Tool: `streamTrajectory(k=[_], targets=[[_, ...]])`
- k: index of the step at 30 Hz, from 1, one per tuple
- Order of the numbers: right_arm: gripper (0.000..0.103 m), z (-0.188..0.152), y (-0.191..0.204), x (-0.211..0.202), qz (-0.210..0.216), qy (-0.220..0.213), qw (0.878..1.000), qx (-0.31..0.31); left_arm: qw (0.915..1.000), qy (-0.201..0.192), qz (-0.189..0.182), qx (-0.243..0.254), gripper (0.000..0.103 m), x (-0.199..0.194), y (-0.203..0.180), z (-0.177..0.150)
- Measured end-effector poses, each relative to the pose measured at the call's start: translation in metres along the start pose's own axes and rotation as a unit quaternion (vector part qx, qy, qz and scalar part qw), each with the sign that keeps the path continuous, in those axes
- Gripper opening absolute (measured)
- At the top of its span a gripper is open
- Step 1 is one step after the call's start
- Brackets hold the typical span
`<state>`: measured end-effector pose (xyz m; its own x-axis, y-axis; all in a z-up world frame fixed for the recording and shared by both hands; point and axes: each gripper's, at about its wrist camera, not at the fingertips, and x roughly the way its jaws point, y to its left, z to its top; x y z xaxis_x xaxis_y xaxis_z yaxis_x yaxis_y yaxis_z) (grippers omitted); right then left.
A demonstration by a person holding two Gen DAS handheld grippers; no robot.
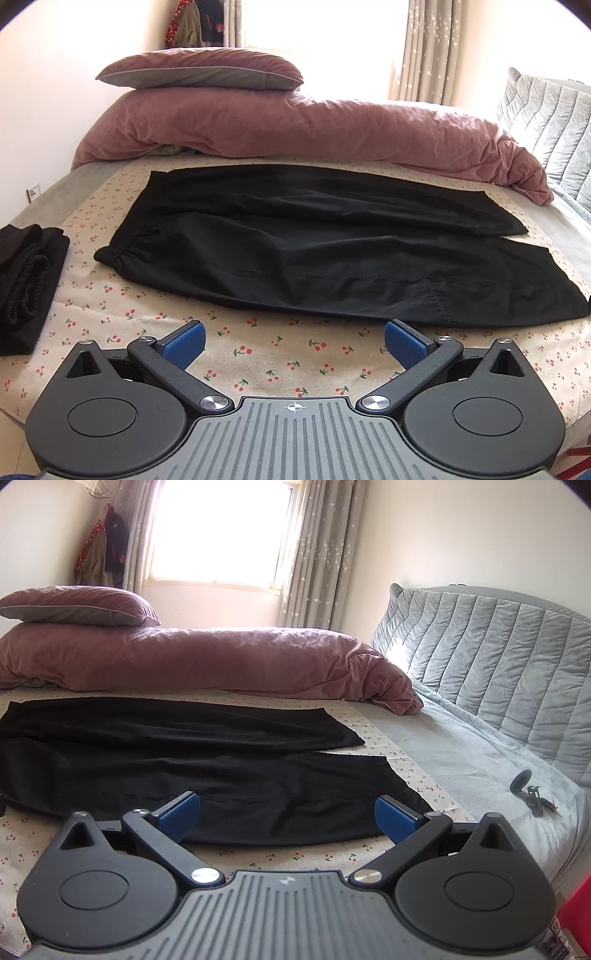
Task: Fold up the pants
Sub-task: 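Move both grippers over the flat black pants toward the waistband and hems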
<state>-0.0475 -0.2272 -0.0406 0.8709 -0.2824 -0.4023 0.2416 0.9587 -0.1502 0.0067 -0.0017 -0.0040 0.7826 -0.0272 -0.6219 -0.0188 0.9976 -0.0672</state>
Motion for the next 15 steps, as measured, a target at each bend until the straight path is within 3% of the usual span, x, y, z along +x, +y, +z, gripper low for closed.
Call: streamTrajectory(k=[15], targets=[[0.098,-0.0004,-0.0014,0.0018,0.002,0.001,1.000,-0.003,0.9996,0.020,-0.019,-0.008,0.103,0.0008,0.0005,-0.0010]])
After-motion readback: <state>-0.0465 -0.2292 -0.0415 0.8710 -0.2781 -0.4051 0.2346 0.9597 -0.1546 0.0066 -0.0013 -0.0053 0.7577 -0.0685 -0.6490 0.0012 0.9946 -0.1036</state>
